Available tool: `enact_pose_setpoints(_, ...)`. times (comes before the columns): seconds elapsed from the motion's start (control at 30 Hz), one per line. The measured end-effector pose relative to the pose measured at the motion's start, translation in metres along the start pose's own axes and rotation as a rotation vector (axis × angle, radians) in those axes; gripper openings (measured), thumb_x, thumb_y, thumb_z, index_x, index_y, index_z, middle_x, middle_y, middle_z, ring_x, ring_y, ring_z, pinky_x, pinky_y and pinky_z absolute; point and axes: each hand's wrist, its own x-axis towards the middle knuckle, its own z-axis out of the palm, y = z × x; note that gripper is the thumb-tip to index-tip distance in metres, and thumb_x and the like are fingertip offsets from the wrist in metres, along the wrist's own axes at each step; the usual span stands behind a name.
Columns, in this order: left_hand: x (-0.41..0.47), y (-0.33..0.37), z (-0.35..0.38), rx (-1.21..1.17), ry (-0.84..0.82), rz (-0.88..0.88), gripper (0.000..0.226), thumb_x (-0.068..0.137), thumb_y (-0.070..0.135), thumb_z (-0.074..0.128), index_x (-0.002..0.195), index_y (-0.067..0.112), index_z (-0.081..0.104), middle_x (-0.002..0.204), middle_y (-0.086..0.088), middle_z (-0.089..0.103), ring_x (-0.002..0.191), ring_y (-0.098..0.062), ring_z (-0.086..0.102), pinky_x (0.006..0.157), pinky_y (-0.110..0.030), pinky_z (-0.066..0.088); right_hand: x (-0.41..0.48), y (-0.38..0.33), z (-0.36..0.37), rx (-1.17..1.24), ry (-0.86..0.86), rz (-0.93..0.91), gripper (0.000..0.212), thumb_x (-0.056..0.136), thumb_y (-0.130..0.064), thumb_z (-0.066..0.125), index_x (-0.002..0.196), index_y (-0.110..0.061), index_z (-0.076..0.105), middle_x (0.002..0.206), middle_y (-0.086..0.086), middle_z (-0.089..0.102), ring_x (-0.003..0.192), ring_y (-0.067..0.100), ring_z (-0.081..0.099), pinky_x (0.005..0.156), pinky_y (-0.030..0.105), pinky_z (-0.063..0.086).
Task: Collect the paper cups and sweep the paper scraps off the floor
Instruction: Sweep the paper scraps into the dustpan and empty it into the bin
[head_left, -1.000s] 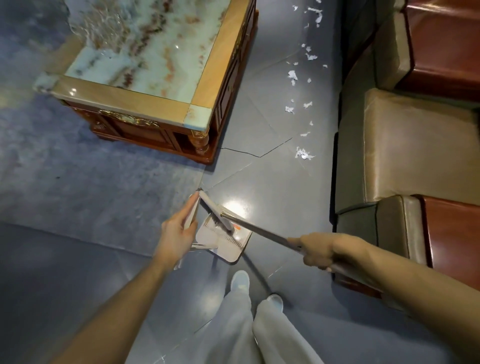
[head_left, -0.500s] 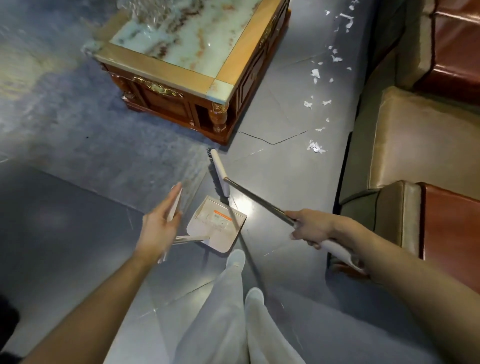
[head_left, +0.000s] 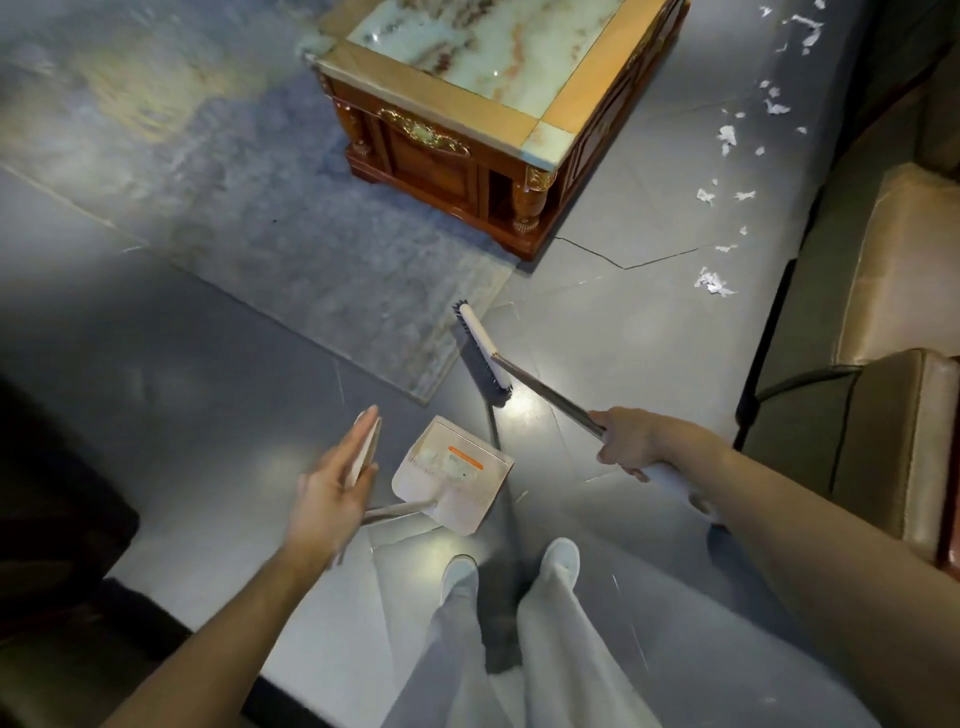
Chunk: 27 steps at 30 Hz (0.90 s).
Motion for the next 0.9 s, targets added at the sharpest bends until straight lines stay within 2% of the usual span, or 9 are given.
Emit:
enact_pose_setpoints(0.1, -0.002, -0.023, -0.015, -0.028, 0.01, -0.035, 0.069, 0.092, 0.003, 0.057, 0.126, 0.059, 0.035, 0.122, 0.043, 0.033, 0.124, -0.002, 0.034, 0.083, 0.013, 0.017, 0.011, -0.024, 0.023, -0.074, 0.026, 0.026, 0.046, 0.081, -0.001, 0.052, 0.126, -0.007, 0.048, 0.061, 0.004, 0.055, 0.049, 0.02, 0.052, 0.061, 0.031, 0.052)
enact_pose_setpoints(0.2, 0.001, -0.041, -0.022, -0.027, -0.001, -0.042, 0.072, 0.093, 0.004, 0.056, 0.122, 0.065, 0.032, 0.128, 0.037, 0.034, 0.125, -0.007, 0.035, 0.087, 0.01, 0.018, 0.019, -0.047, 0.051, -0.11, 0.023, 0.049, 0.049, 0.08, -0.001, 0.052, 0.128, -0.01, 0.047, 0.068, 0.003, 0.052, 0.061, 0.023, 0.054, 0.048, 0.026, 0.044)
enact_pose_setpoints(0.33, 0.02, -0.053, -0.032, 0.004, -0.024, -0.059, 0.072, 0.095, 0.011, 0.055, 0.119, 0.072, 0.027, 0.133, 0.023, 0.036, 0.131, -0.02, 0.041, 0.095, -0.008, 0.025, 0.014, -0.072, 0.085, -0.132, -0.069, -0.016, 0.068, 0.078, 0.0, 0.057, 0.141, -0.013, 0.035, 0.104, 0.01, 0.065, 0.073, 0.022, 0.054, 0.062, 0.026, 0.044)
enact_pose_setpoints(0.4, 0.024, -0.055, -0.038, -0.016, -0.012, -0.053, 0.072, 0.095, 0.01, 0.055, 0.116, 0.073, 0.028, 0.132, 0.022, 0.037, 0.13, -0.022, 0.044, 0.099, -0.018, 0.027, 0.006, -0.079, 0.101, -0.153, -0.178, -0.047, 0.077, 0.072, 0.006, 0.059, 0.142, -0.013, 0.032, 0.095, 0.012, 0.067, 0.062, 0.02, 0.056, 0.057, 0.028, 0.048)
enact_pose_setpoints(0.47, 0.023, -0.056, -0.041, -0.032, -0.008, -0.031, 0.072, 0.095, 0.009, 0.056, 0.117, 0.073, 0.029, 0.131, 0.02, 0.04, 0.127, -0.023, 0.048, 0.101, -0.022, 0.033, -0.008, -0.077, 0.109, -0.077, -0.254, -0.061, 0.062, 0.08, 0.003, 0.048, 0.136, -0.016, 0.034, 0.077, 0.015, 0.065, 0.038, 0.014, 0.053, 0.044, 0.025, 0.045)
enact_pose_setpoints(0.6, 0.021, -0.051, -0.041, -0.065, -0.055, -0.008, 0.075, 0.094, 0.005, 0.056, 0.117, 0.073, 0.033, 0.135, 0.015, 0.047, 0.118, -0.039, 0.054, 0.101, -0.043, 0.043, -0.045, -0.059, 0.097, -0.03, -0.21, -0.121, 0.066, 0.085, 0.003, 0.036, 0.145, -0.022, 0.028, 0.092, 0.013, 0.056, 0.036, 0.015, 0.046, 0.031, 0.021, 0.036)
enact_pose_setpoints(0.63, 0.024, -0.048, -0.039, -0.078, -0.069, 0.005, 0.074, 0.093, 0.004, 0.056, 0.117, 0.071, 0.034, 0.135, 0.014, 0.05, 0.116, -0.04, 0.055, 0.1, -0.042, 0.044, -0.053, -0.053, 0.091, 0.007, -0.2, -0.12, 0.07, 0.085, 0.003, 0.036, 0.147, -0.027, 0.026, 0.097, 0.014, 0.057, 0.038, 0.016, 0.046, 0.03, 0.021, 0.036)
enact_pose_setpoints(0.73, 0.04, -0.027, -0.029, -0.097, -0.11, 0.073, 0.074, 0.092, -0.001, 0.055, 0.118, 0.066, 0.038, 0.13, 0.025, 0.044, 0.125, -0.012, 0.045, 0.094, 0.002, 0.027, -0.066, -0.035, 0.069, 0.039, -0.157, -0.098, 0.073, 0.084, 0.001, 0.036, 0.15, -0.025, 0.02, 0.096, 0.015, 0.064, 0.042, 0.018, 0.049, 0.036, 0.022, 0.041)
enact_pose_setpoints(0.9, 0.086, 0.034, 0.003, -0.145, -0.221, 0.141, 0.073, 0.093, -0.002, 0.054, 0.119, 0.065, 0.042, 0.131, 0.032, 0.041, 0.127, 0.003, 0.035, 0.092, 0.005, 0.023, -0.067, 0.005, 0.023, 0.12, -0.036, -0.047, 0.067, 0.088, -0.001, 0.04, 0.149, -0.023, 0.023, 0.096, 0.013, 0.063, 0.037, 0.012, 0.049, 0.045, 0.028, 0.046)
